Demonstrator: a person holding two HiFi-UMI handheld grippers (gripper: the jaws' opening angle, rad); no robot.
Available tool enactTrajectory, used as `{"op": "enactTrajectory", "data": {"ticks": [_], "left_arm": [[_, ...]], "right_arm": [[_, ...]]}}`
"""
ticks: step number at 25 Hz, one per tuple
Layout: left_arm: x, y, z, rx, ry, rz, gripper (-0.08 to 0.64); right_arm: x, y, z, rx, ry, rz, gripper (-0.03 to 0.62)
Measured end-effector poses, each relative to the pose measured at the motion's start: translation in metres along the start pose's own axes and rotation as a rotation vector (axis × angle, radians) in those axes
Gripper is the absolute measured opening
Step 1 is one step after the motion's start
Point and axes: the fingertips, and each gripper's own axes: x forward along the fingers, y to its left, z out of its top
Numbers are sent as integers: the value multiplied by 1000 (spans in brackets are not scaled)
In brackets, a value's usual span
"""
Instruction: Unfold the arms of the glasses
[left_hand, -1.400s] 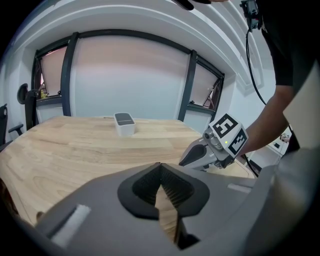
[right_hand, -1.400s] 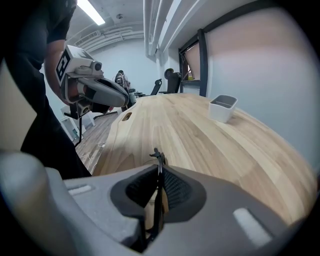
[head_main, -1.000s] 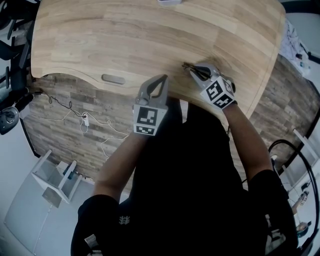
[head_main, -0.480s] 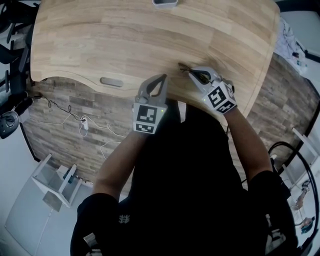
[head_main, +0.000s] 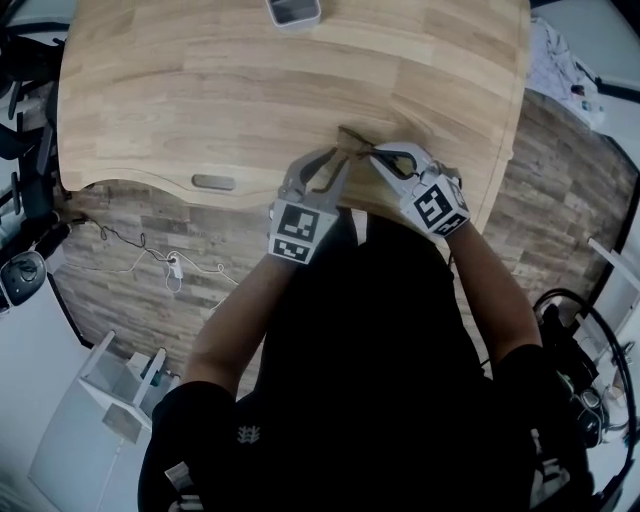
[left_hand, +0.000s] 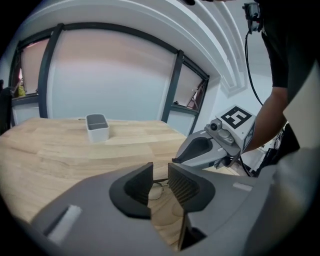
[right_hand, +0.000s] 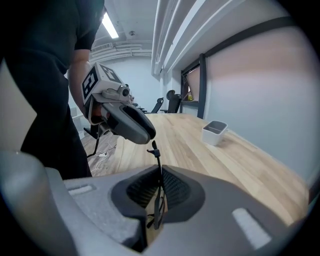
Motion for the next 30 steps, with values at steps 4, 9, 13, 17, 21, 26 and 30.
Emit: {"op": "enactTrajectory", "data": {"ticks": [4, 9, 13, 17, 21, 26, 30], "left_arm": [[16, -20, -1, 10, 31, -81, 123], [26, -35, 4, 26, 35, -138, 94], [33, -43, 10, 38, 22, -174, 96], [38, -50, 17, 35, 7, -209, 98], [42, -52, 14, 31, 28, -215, 90], [40, -59, 18, 36, 27, -246, 40], [40, -64, 22, 54, 30, -265, 35]], "right_arm": [[-7, -1, -4, 11, -15, -21, 17], [-15, -7, -12, 46, -13, -48, 17], [-21, -11, -20, 68, -13, -71, 17], [-23, -9, -19, 73, -35, -72, 17], [-27, -8, -21, 76, -35, -80, 17], [-30, -8, -21, 89, -41, -91, 17], [-34, -8, -22, 110, -26, -95, 18]]}}
